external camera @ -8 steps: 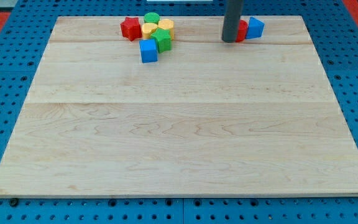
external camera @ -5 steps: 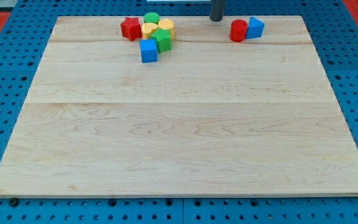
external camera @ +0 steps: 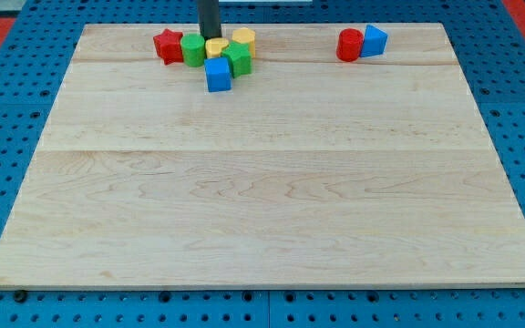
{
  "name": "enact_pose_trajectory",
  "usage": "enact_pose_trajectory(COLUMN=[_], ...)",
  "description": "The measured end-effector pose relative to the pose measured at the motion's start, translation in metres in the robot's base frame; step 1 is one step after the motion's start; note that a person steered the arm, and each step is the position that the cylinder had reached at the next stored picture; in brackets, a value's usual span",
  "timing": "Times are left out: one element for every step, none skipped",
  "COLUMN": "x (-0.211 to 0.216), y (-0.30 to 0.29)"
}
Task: Push the blue cube towards the right center of the board
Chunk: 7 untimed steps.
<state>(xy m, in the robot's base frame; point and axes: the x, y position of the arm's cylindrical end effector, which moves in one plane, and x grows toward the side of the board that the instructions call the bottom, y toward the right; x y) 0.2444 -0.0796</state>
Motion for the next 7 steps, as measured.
enact_pose_trajectory(x=[0.025, 0.047, 0.069, 0.077, 0.077, 0.083, 0.124], y=[0.010, 0.030, 0.039, 0.021, -0.005, -0.011, 0.008])
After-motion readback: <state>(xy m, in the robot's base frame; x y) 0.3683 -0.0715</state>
